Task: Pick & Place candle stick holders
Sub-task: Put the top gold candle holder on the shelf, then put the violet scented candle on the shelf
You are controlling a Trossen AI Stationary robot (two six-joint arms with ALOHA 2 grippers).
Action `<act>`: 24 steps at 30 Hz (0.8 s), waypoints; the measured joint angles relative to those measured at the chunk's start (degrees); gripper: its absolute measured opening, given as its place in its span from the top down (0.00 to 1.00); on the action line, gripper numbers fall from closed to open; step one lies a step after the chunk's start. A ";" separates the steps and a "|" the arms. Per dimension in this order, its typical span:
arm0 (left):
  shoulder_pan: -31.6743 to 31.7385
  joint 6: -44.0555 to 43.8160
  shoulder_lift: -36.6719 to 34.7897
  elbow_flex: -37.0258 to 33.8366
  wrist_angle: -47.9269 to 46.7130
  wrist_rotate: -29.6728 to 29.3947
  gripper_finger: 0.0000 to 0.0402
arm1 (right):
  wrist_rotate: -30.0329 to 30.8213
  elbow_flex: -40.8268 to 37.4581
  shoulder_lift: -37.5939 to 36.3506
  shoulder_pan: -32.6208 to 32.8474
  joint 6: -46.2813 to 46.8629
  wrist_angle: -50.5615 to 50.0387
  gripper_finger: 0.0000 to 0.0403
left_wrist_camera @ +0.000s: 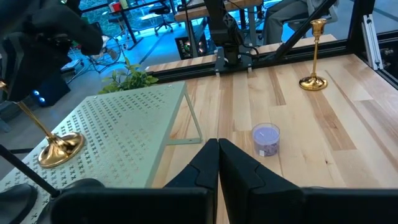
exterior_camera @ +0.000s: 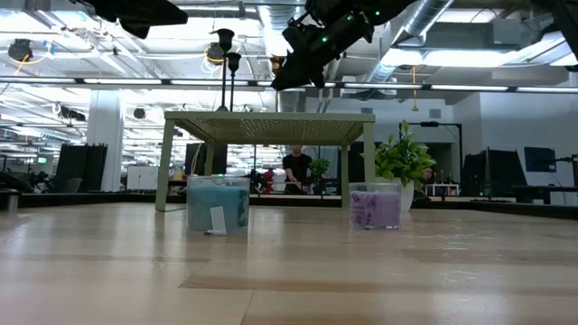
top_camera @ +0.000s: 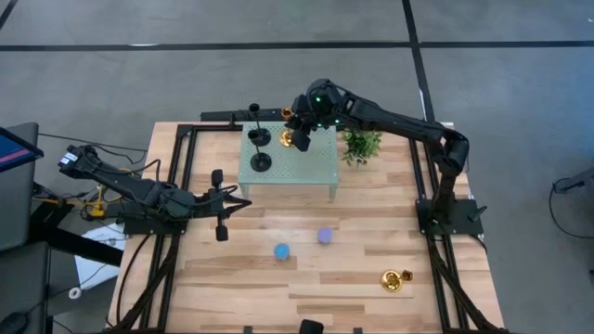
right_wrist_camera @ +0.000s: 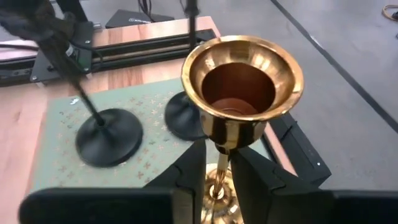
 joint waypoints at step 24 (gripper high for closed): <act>0.01 0.00 0.02 0.00 0.00 0.00 0.97 | 1.05 -8.22 -21.69 5.95 -1.68 -25.31 0.83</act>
